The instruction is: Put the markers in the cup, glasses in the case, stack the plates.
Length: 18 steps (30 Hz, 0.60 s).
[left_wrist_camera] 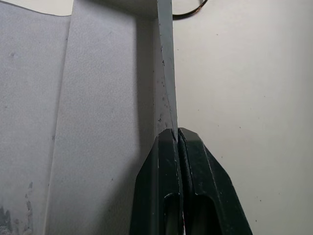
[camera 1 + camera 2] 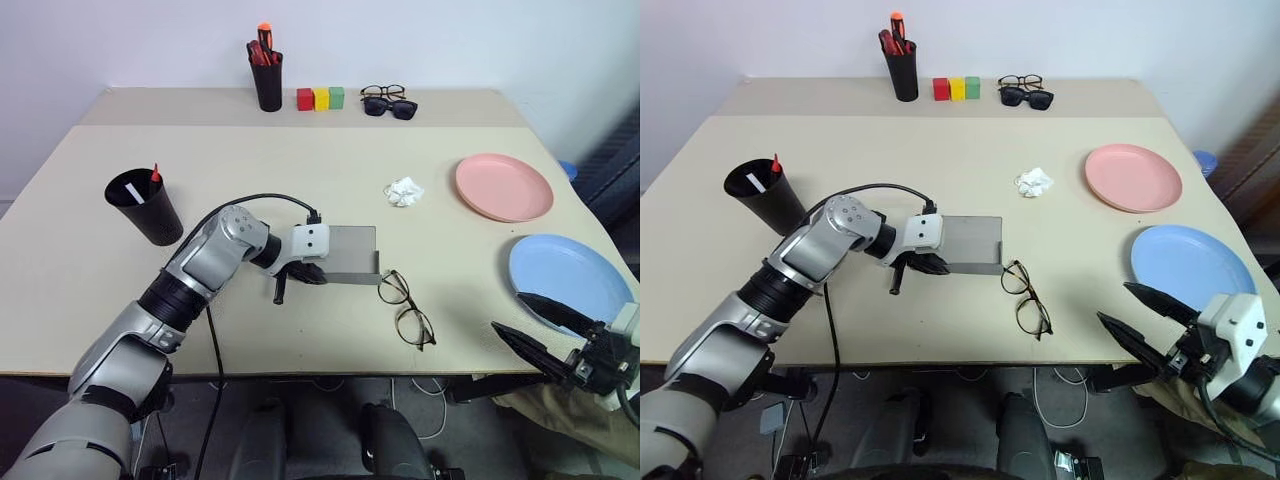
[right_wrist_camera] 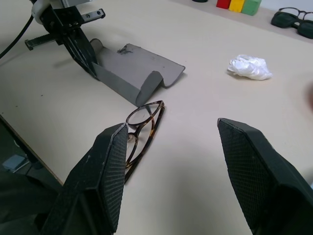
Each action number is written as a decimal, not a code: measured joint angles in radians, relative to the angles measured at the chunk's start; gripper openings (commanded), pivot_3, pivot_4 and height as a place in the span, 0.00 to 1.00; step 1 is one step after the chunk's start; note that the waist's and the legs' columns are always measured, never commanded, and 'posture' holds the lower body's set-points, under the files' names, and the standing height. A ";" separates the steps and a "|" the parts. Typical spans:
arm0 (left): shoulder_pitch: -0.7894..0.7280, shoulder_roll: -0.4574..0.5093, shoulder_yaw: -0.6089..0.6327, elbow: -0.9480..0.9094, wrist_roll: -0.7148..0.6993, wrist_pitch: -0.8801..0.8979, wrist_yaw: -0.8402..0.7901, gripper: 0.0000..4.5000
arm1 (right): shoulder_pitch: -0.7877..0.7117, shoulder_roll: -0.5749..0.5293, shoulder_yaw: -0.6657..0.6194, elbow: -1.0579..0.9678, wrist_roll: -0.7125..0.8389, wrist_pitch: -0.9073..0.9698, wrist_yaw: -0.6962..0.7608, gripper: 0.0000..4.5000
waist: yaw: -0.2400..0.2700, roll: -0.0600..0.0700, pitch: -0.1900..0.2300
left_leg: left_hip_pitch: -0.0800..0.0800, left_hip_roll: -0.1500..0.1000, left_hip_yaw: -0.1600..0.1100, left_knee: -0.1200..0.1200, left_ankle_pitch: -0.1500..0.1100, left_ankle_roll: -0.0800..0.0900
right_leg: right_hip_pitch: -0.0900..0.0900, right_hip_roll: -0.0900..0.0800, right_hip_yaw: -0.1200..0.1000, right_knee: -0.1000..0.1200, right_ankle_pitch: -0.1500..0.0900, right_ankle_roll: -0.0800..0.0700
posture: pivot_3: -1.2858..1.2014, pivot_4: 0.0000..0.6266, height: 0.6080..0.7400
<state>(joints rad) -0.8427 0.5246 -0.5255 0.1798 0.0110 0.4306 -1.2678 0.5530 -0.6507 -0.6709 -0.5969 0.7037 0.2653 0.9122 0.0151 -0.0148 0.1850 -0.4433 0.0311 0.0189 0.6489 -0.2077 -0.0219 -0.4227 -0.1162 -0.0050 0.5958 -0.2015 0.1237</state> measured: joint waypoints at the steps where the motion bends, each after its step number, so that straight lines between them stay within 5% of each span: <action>1: -0.005 -0.005 0.000 0.006 0.003 0.002 0.000 0.00 | -0.002 0.000 0.000 -0.008 0.003 0.008 -0.009 0.66 | 0.001 0.000 0.000 | 0.000 0.000 0.000 0.000 0.000 0.000 | 0.000 0.000 0.000 0.000 0.000 0.000 | 0.52 0.24 1.00; 6: -0.011 -0.015 0.000 0.015 0.016 0.003 0.004 0.06 | -0.014 0.000 0.000 -0.021 0.009 0.023 -0.029 0.66 | 0.000 0.000 0.000 | 0.000 0.000 0.000 0.000 0.000 0.000 | 0.000 0.000 0.000 0.000 0.000 0.000 | 0.52 0.24 1.00; 8: -0.010 -0.015 -0.001 0.020 0.024 0.003 0.005 0.19 | -0.024 0.000 0.000 -0.021 0.009 0.027 -0.031 0.66 | -0.001 0.000 0.000 | 0.000 0.000 0.000 0.000 0.000 0.000 | 0.000 0.000 0.000 0.000 0.000 0.000 | 0.52 0.24 1.00; 12: -0.010 -0.015 -0.001 0.022 0.026 0.014 0.001 0.62 | -0.044 -0.003 0.016 -0.020 0.008 0.036 -0.033 0.66 | -0.001 0.000 0.000 | 0.000 0.000 0.000 0.000 0.000 0.000 | 0.000 0.000 0.000 0.000 0.000 0.000 | 0.52 0.24 1.00; 18: 0.002 -0.013 0.041 -0.013 -0.012 0.020 0.001 0.62 | -0.085 -0.059 0.115 -0.001 0.015 0.149 -0.041 0.66 | -0.002 0.000 0.000 | 0.000 0.000 0.000 0.000 0.000 0.000 | 0.000 0.000 0.000 0.000 0.000 0.000 | 0.52 0.24 1.00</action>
<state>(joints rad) -0.8408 0.5115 -0.4840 0.1672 -0.0015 0.4503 -1.2669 0.4682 -0.7099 -0.5557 -0.5981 0.7190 0.4141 0.8713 0.0127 -0.0150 0.1852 -0.4434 0.0313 0.0188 0.6487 -0.2077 -0.0218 -0.4231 -0.1162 -0.0050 0.5961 -0.2014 0.1235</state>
